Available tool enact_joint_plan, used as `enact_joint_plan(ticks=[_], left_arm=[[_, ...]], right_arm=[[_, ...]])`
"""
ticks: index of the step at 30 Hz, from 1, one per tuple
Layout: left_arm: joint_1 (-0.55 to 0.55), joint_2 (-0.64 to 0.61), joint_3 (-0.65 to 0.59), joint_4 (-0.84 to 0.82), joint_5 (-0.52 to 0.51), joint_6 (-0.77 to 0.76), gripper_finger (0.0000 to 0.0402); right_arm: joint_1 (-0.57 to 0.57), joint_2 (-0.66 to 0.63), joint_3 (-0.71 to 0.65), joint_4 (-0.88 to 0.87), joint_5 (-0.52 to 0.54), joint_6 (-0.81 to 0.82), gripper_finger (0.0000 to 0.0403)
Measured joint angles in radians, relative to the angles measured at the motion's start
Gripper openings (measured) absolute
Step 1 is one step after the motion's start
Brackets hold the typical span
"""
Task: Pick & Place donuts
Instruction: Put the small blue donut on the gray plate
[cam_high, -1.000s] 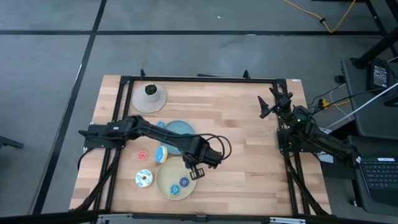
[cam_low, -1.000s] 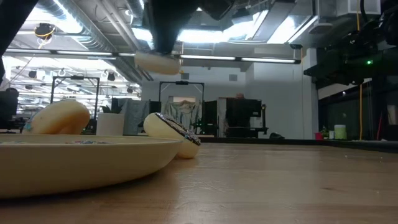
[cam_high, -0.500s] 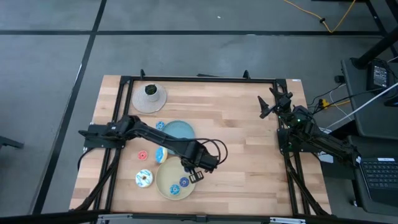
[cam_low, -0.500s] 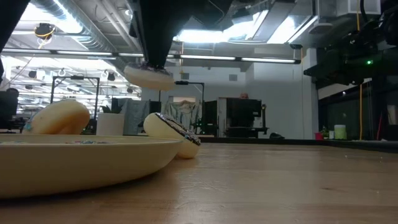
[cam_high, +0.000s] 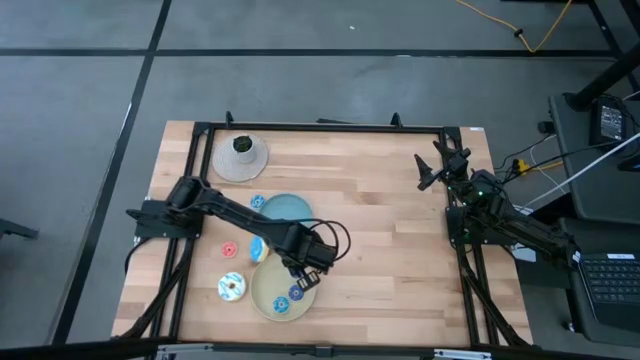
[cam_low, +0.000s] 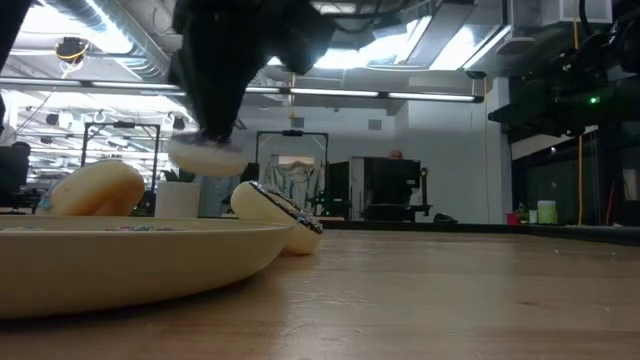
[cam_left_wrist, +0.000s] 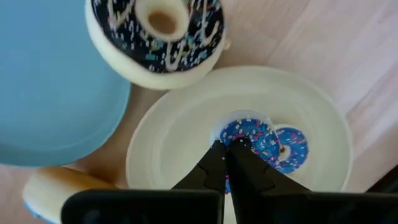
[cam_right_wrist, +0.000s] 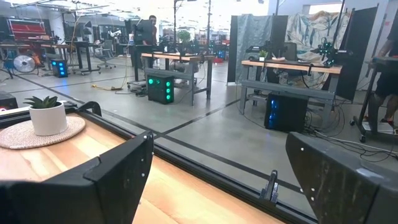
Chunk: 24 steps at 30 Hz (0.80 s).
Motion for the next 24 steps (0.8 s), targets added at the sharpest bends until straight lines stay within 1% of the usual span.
enact_joint_plan(ticks=[7, 24], left_arm=[[-0.003, -0.023, -0.107, 0.121, 0.037, -0.037, 0.0003], [-0.003, -0.023, -0.2, 0.214, 0.025, -0.09, 0.0003]], right_arm=[[0.0, 0.0, 0.0, 0.0, 0.0, 0.0, 0.0365], [0.0, 0.0, 0.0, 0.0, 0.0, 0.0, 0.0365]])
